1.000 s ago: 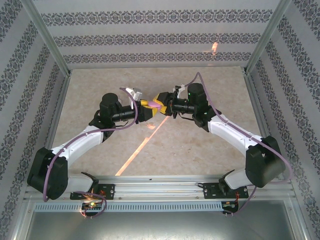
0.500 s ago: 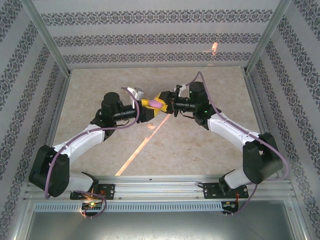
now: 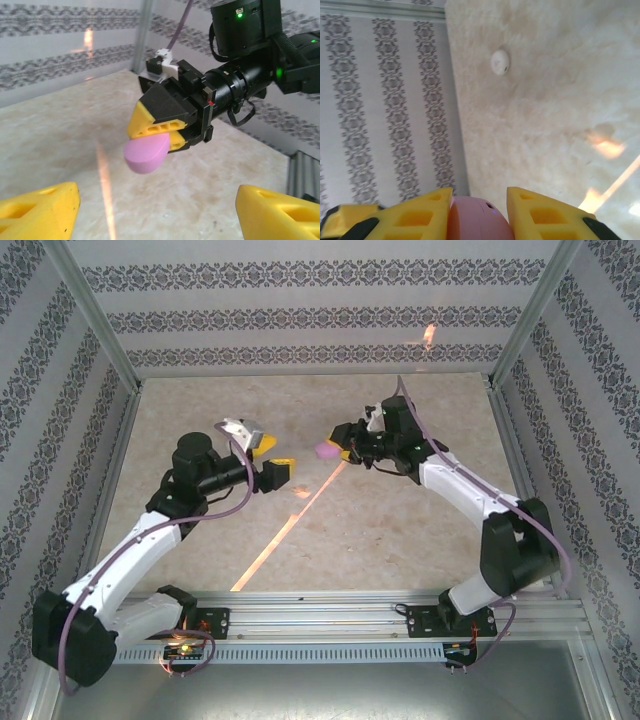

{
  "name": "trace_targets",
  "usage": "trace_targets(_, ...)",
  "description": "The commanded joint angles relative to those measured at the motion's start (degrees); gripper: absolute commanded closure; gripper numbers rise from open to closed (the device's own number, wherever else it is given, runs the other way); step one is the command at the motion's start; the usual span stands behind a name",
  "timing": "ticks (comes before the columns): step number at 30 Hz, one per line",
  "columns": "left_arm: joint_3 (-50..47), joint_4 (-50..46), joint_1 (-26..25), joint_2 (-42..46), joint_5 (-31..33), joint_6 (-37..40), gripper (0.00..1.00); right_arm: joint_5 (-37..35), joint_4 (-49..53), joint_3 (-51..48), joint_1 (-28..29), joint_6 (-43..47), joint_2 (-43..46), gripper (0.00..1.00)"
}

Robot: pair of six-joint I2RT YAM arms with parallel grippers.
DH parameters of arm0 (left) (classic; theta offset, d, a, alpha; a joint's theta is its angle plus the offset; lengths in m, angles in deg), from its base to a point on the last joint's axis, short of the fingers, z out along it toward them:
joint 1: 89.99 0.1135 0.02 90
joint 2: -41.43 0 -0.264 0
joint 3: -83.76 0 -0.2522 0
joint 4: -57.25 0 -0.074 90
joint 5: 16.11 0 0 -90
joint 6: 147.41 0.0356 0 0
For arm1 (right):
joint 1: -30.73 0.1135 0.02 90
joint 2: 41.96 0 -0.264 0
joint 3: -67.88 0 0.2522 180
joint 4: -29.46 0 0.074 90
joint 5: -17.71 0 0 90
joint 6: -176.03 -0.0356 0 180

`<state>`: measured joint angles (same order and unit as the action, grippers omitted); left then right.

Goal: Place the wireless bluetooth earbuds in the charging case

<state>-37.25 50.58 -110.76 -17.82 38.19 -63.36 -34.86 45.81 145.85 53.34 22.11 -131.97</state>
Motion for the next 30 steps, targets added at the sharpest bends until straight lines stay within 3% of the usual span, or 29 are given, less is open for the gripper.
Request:
trace_targets(1,-2.1,-9.5,1.5,3.0,9.8,2.6,0.19,-4.9,4.4,4.7,0.5,8.8,-6.5,0.82)
trace_targets(5,-4.9,-13.9,3.6,6.9,17.6,-0.2,0.18,-6.0,5.3,14.7,3.5,11.1,-17.2,0.82)
trace_targets(12,-7.2,-15.7,4.9,8.2,16.0,-0.8,0.18,-10.3,8.2,38.3,8.3,13.0,-37.9,0.8)
trace_targets(21,-8.3,-17.3,6.3,8.5,15.4,0.3,0.19,-12.2,21.1,69.9,11.0,17.1,-60.7,0.76)
trace_targets(24,-8.6,-17.1,7.0,8.5,15.4,0.5,0.19,-13.0,25.4,75.6,11.1,18.5,-64.2,0.72)
trace_targets(30,-8.5,-16.6,8.3,8.1,15.1,0.8,0.19,-14.7,30.3,76.2,10.5,19.9,-64.5,0.64)
